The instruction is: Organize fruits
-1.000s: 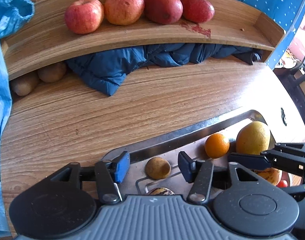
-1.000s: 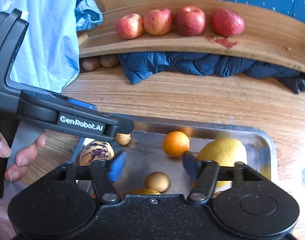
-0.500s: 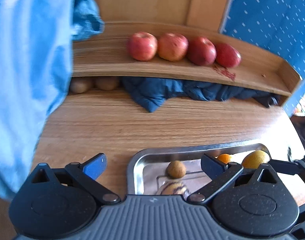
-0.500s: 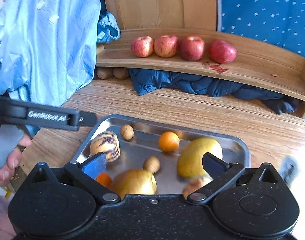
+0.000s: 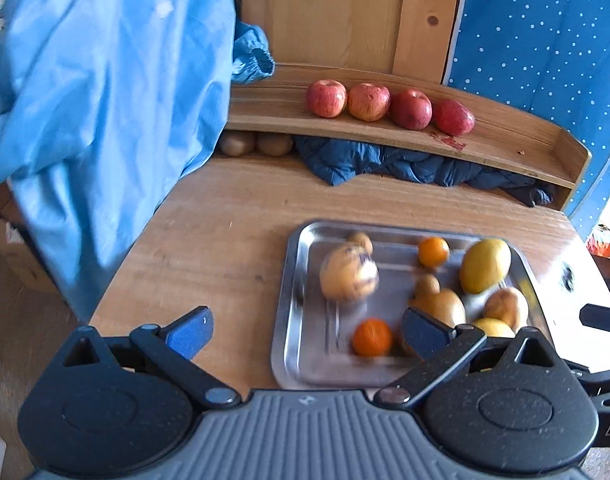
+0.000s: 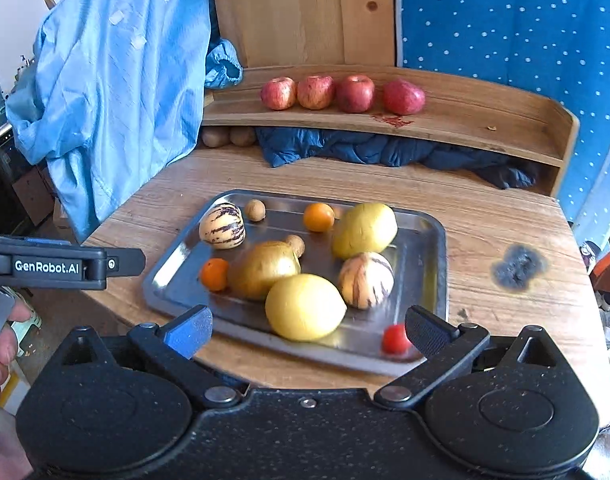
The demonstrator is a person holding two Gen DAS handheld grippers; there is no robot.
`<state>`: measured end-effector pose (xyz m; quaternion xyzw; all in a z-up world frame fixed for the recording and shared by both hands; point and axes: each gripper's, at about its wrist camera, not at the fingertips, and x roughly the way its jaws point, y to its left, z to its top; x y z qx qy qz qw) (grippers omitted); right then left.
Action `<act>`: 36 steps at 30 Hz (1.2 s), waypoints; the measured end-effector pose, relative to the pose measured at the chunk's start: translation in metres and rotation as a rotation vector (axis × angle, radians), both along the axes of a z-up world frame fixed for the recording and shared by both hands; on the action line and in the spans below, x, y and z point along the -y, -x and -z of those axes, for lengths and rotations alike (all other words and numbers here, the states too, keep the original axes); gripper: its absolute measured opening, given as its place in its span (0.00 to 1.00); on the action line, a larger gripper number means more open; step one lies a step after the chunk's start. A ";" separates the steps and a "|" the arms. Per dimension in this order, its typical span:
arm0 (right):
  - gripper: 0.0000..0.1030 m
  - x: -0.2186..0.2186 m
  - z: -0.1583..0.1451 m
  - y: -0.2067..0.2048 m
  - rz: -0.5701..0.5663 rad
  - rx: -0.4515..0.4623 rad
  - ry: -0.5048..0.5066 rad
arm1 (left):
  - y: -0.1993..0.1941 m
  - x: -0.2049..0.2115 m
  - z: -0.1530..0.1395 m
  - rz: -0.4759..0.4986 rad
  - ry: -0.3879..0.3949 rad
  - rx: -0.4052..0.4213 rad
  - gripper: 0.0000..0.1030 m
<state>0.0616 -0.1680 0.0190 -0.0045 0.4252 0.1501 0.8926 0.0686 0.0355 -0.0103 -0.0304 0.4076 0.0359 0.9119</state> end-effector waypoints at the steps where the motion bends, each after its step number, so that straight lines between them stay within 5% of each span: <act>1: 0.99 0.002 -0.002 0.005 0.000 0.002 -0.004 | 0.007 0.002 0.000 -0.004 0.002 0.001 0.99; 17: 0.99 0.013 0.010 0.031 0.049 -0.087 -0.022 | 0.059 0.018 0.003 0.047 -0.050 -0.058 0.99; 36: 0.99 0.018 0.012 0.023 0.049 -0.091 -0.027 | 0.057 0.023 0.003 0.061 -0.059 -0.052 0.99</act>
